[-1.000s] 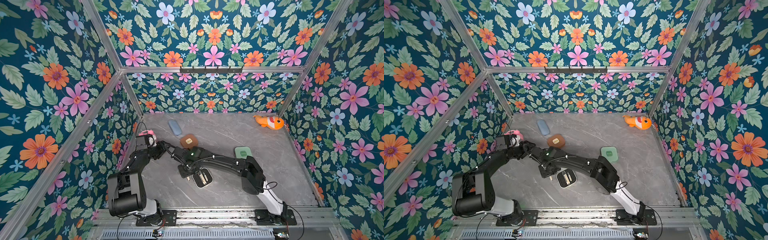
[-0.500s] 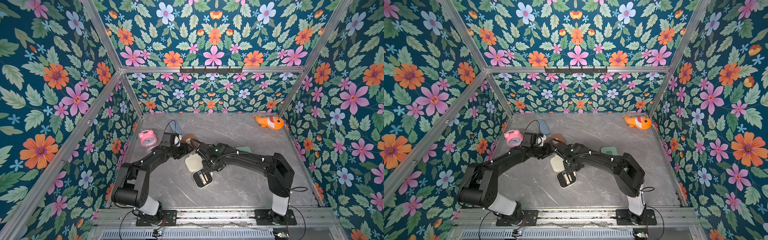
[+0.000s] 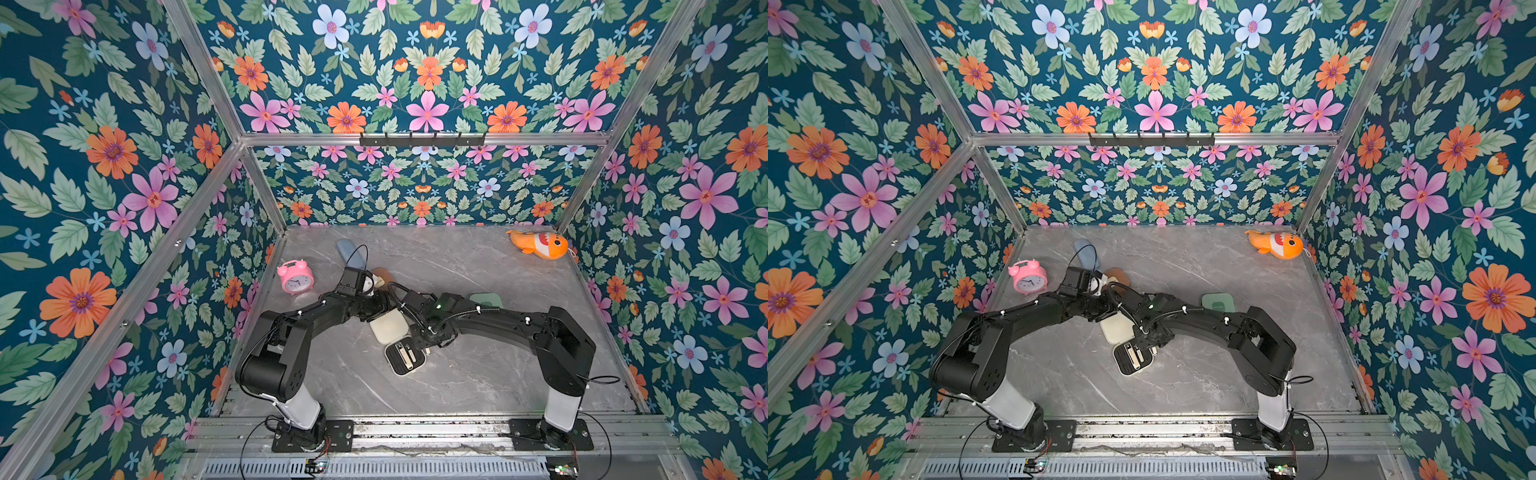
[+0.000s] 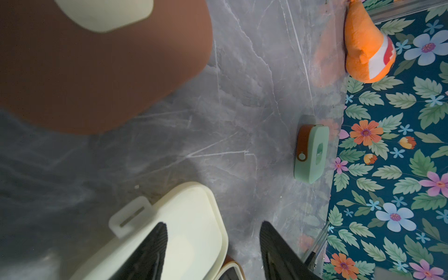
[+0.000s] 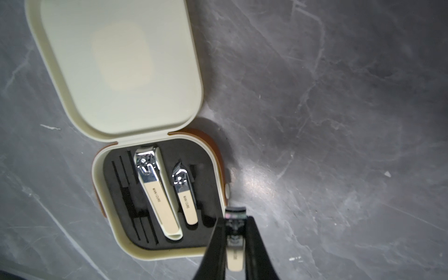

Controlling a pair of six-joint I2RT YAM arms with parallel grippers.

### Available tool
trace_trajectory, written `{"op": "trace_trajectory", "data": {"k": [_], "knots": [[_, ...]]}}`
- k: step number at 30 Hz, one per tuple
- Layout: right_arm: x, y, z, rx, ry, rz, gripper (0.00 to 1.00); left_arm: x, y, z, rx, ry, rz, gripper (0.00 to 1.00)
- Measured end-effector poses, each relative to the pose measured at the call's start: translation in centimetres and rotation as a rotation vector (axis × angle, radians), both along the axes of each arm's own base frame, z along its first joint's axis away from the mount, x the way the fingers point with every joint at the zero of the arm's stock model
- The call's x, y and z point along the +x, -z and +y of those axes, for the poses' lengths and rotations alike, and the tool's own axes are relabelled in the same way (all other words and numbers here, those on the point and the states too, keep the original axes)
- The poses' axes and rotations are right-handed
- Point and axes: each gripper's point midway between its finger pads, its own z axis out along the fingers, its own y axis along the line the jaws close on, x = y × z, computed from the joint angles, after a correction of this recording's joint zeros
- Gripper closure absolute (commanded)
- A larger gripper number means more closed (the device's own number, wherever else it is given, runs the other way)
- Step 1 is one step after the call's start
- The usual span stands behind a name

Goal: Organize nail clipper sets
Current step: Place the nail clipper in the storage box.

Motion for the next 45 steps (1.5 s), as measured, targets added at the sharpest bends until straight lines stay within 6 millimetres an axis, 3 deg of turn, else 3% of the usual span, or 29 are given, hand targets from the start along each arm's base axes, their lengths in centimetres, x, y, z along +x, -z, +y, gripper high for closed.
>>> {"op": "trace_trajectory", "data": {"k": [16, 33, 45], "knots": [[0.7, 1.7, 3.1, 0.045, -0.088, 0.022, 0.92, -1.0, 2.3, 0.4, 0.037, -0.007, 0.038, 0.37], [-0.2, 3.7, 2.6, 0.029, -0.129, 0.043, 0.92, -0.4, 2.5, 0.4, 0.041, -0.014, 0.022, 0.38], [0.0, 3.6, 2.7, 0.018, -0.141, 0.039, 0.78, -0.4, 2.4, 0.4, 0.044, -0.016, 0.020, 0.38]]}}
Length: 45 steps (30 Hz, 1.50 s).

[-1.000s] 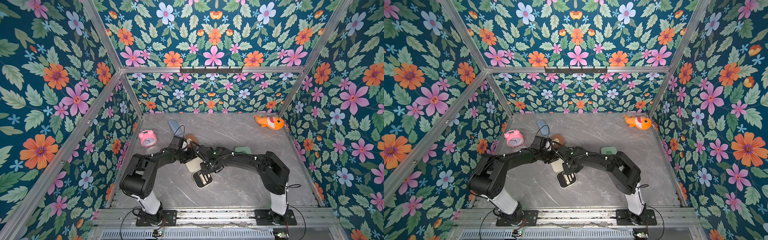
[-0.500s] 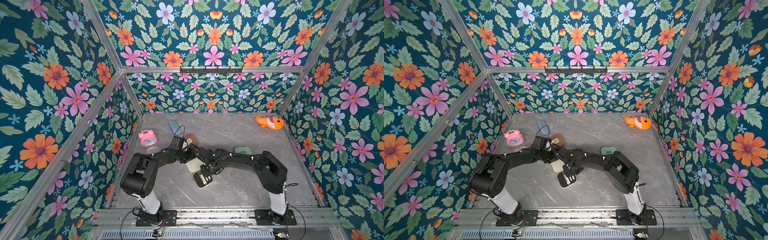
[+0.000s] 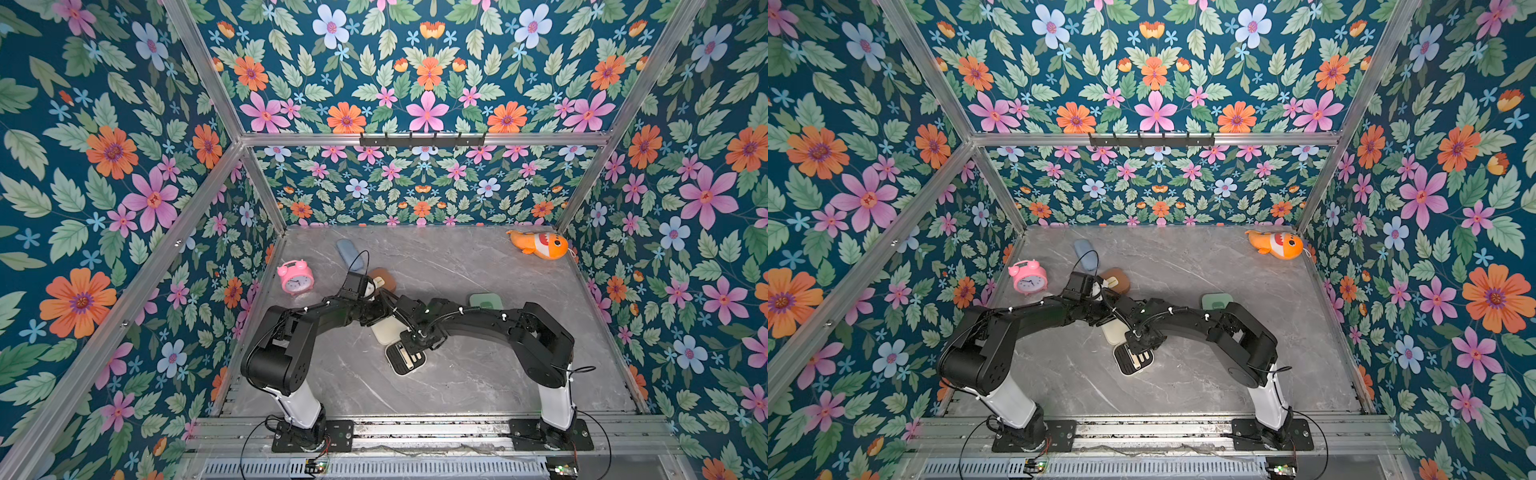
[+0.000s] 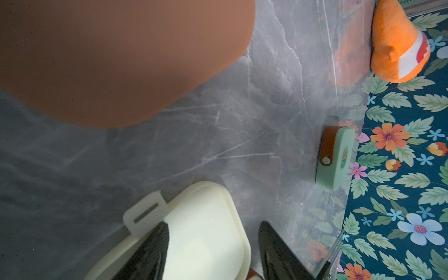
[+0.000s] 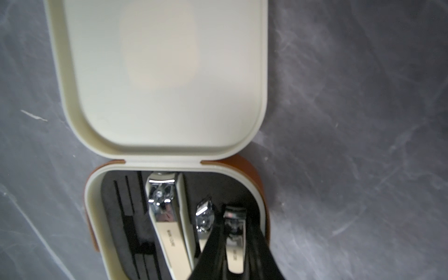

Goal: Organize nail clipper sets
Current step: Place the nail clipper in the storage box.

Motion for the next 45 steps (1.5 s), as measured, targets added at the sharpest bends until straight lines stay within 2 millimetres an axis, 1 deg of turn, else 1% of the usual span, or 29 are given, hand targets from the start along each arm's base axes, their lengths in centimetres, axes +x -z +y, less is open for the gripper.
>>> {"op": "trace_trajectory", "data": {"k": [8, 15, 21, 27, 32, 37, 41, 45], "knots": [[0.3, 0.0, -0.1, -0.024, 0.009, 0.002, 0.77, -0.1, 0.0, 0.0, 0.000, 0.000, 0.002, 0.38], [0.7, -0.3, -0.2, -0.035, 0.016, -0.008, 0.71, 0.0, 0.0, 0.0, -0.001, 0.000, 0.000, 0.38], [1.3, -0.8, 0.1, -0.030, 0.025, -0.019, 0.68, 0.0, 0.0, 0.0, -0.001, 0.000, -0.002, 0.38], [1.9, -1.0, -0.4, -0.047, 0.047, -0.036, 0.69, -0.1, 0.0, 0.0, -0.002, 0.001, -0.001, 0.38], [2.0, -1.1, -0.6, -0.057, 0.049, -0.041, 0.70, -0.1, 0.0, 0.0, -0.003, 0.001, -0.002, 0.38], [2.3, -1.4, -0.6, -0.054, 0.058, -0.044, 0.67, -0.1, 0.0, 0.0, -0.003, 0.001, -0.003, 0.38], [2.4, -1.6, -0.8, -0.052, 0.066, -0.044, 0.70, -0.1, 0.0, 0.0, -0.003, 0.001, -0.003, 0.38], [2.6, -2.1, -0.8, -0.041, 0.069, -0.051, 0.76, -0.1, 0.0, 0.0, -0.003, 0.001, -0.003, 0.38]]}}
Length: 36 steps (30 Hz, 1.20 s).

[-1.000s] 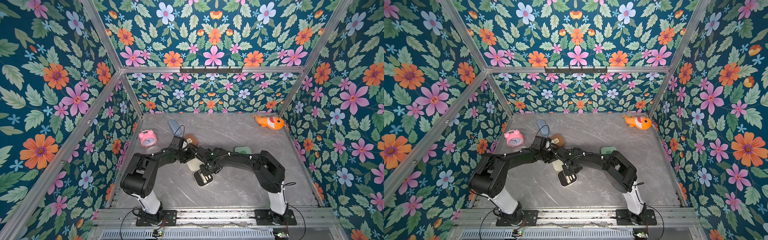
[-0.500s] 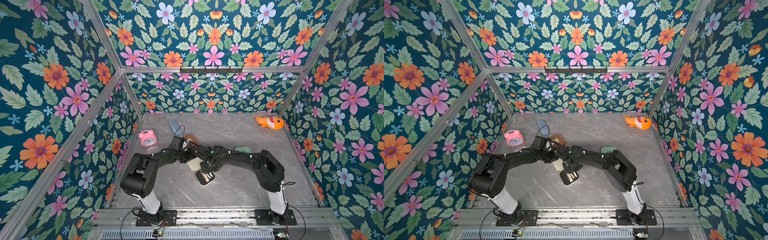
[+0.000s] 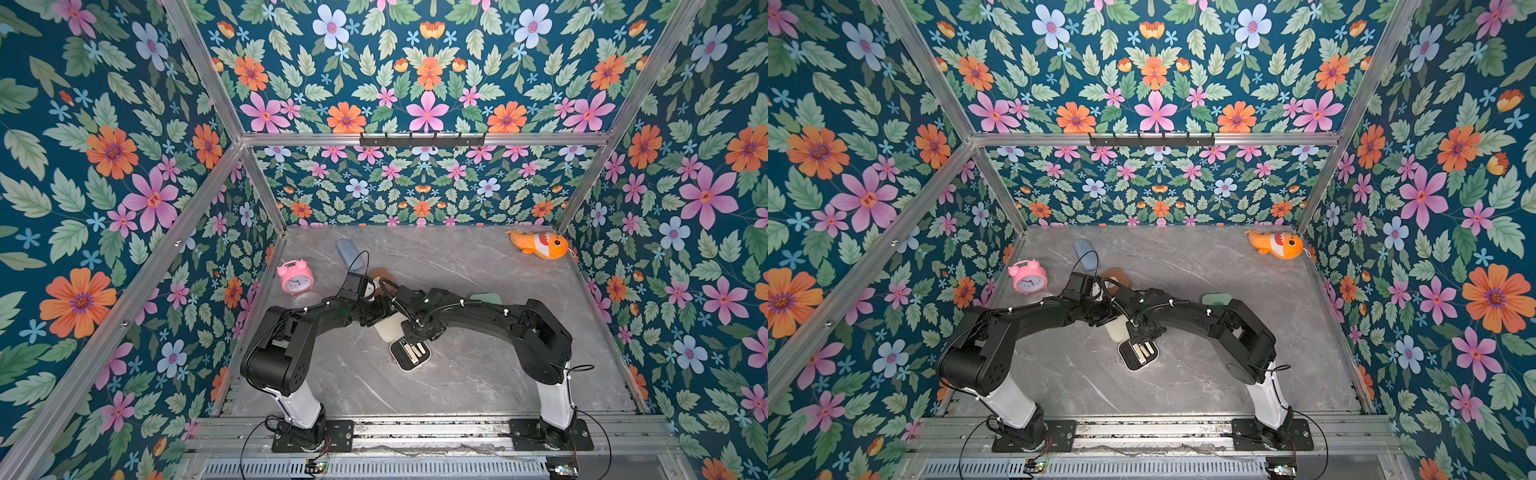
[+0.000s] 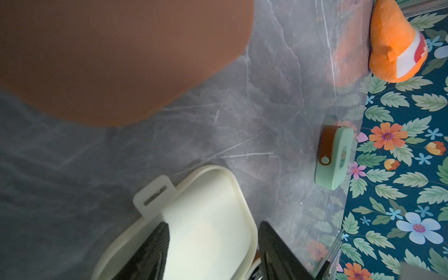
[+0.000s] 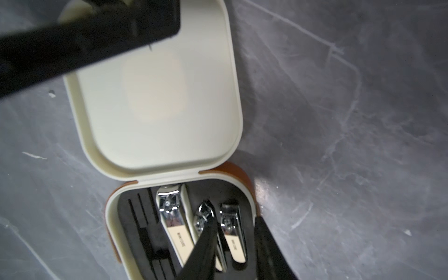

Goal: Organize nail clipper sets
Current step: Place the nail clipper in the storage box.

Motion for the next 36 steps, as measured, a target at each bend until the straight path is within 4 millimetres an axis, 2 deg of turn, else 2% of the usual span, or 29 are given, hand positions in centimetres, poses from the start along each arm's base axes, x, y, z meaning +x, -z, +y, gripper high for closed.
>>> {"op": "trace_trajectory", "data": {"k": [6, 28, 36], "knots": [[0.1, 0.0, 0.0, 0.009, 0.004, 0.004, 0.83, 0.0, 0.0, 0.0, 0.000, 0.000, 0.000, 0.38], [-0.8, 2.0, -0.9, 0.033, 0.043, 0.055, 0.90, 0.0, 0.1, 0.0, 0.000, 0.000, 0.001, 0.38], [-0.8, 1.7, -0.8, 0.051, 0.051, 0.058, 0.87, 0.1, 0.0, 0.0, 0.001, 0.000, 0.001, 0.38]]}}
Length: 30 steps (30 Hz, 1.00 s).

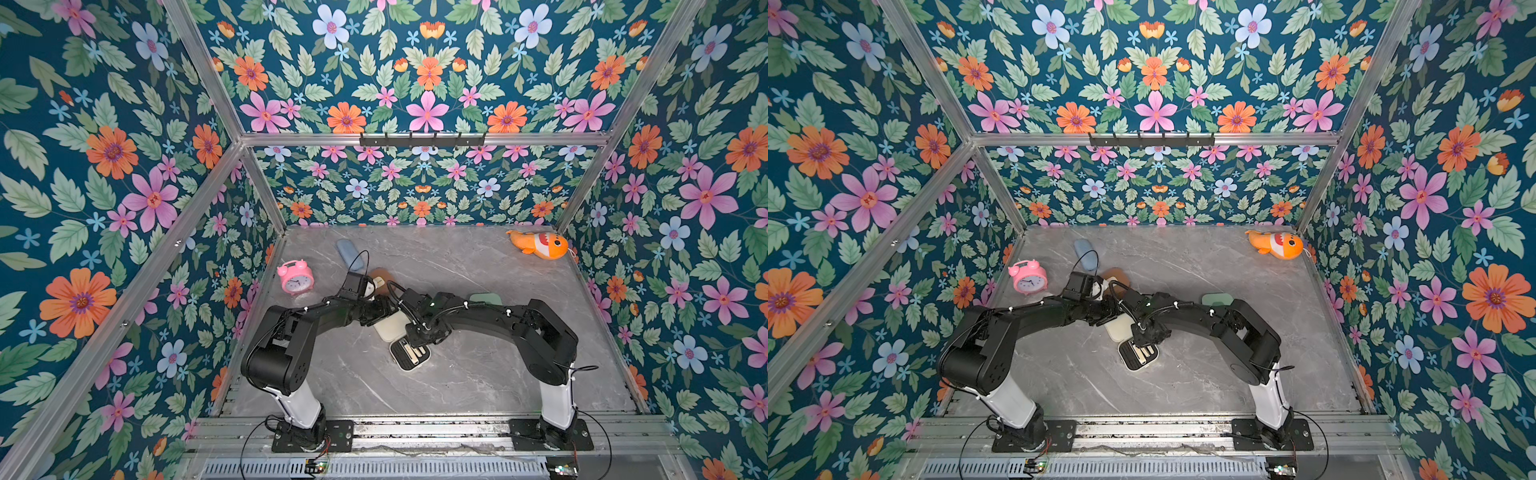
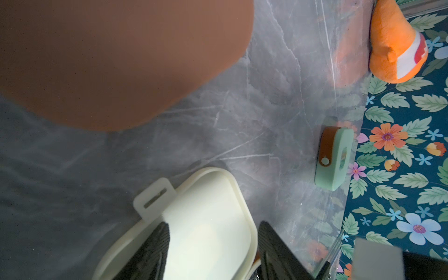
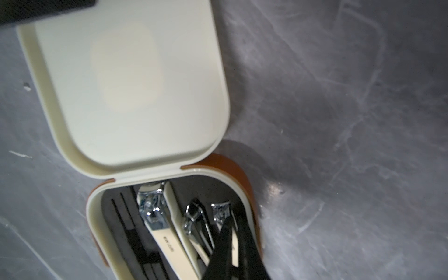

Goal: Organize nail clipper sets
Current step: Place the nail clipper in the storage box, then adjust the nail clipper in the storage box.

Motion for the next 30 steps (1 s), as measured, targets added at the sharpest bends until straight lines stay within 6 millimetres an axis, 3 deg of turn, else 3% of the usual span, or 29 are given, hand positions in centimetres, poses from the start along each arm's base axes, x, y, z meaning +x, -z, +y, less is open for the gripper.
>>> {"op": "trace_trajectory", "data": {"k": [10, 15, 30], "knots": [[0.2, -3.2, 1.7, 0.065, -0.037, -0.031, 0.86, 0.0, 0.0, 0.0, 0.003, 0.000, 0.004, 0.38], [-0.7, -2.7, 2.5, 0.080, -0.065, 0.008, 0.90, 0.0, 0.0, 0.0, 0.004, 0.000, 0.006, 0.38], [-1.5, -1.0, 2.1, 0.054, -0.068, 0.058, 0.90, 0.0, 0.0, 0.0, 0.005, 0.002, 0.006, 0.38]]}}
